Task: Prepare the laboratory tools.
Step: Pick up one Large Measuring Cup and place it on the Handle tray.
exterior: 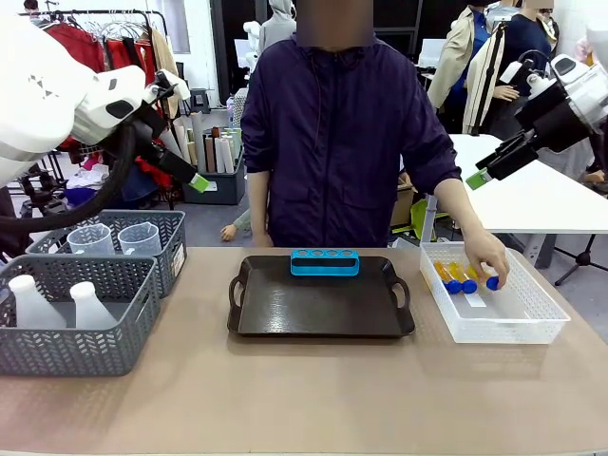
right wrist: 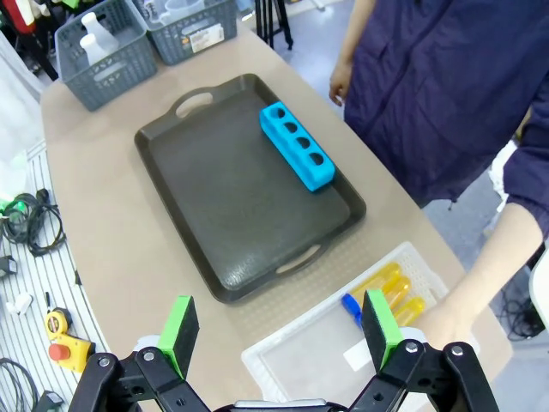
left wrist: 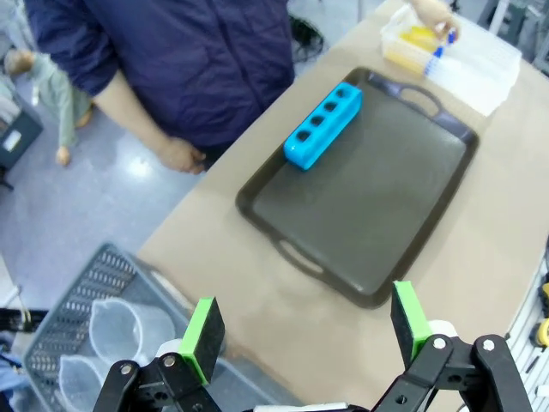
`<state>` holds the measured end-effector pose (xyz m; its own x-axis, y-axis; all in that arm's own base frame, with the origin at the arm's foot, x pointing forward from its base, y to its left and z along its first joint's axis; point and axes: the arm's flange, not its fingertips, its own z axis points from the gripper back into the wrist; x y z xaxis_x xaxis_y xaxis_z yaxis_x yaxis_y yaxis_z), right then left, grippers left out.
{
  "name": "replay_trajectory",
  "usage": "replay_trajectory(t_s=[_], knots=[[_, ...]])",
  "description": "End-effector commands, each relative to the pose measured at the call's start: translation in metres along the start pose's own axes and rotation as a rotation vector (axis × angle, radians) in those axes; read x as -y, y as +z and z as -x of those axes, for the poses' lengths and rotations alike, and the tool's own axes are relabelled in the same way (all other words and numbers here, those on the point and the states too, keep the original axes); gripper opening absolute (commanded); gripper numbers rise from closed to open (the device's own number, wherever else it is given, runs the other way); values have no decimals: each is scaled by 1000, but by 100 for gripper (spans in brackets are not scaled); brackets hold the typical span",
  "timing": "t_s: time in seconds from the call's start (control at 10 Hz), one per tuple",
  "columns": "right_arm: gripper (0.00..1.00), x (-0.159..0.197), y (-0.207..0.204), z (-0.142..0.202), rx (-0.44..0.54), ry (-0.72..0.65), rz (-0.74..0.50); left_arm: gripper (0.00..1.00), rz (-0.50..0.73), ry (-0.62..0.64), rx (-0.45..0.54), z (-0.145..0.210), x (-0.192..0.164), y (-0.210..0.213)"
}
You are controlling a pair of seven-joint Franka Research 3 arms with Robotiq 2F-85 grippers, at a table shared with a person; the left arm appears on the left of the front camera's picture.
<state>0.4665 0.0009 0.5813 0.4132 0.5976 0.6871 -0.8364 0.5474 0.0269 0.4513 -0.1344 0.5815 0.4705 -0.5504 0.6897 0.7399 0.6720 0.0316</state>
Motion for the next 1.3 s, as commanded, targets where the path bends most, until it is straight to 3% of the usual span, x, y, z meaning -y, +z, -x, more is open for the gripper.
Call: replay_trajectory(t_s=[0.0, 0.3, 0.5, 0.9, 1.2], knots=[[100, 0, 0, 0, 10, 0, -7, 100, -97, 104, -130, -5, -18, 22], [100, 0, 0, 0, 10, 0, -7, 100, -288, 289, -224, 2, -65, 64], [100, 0, 0, 0, 10, 0, -7, 100, -326, 445, -297, 24, -98, 89], [100, 0, 0, 0, 10, 0, -7, 100, -330, 508, -371, 72, -146, 92], [100, 0, 0, 0, 10, 0, -7, 100, -329, 513, -363, 74, -140, 91]])
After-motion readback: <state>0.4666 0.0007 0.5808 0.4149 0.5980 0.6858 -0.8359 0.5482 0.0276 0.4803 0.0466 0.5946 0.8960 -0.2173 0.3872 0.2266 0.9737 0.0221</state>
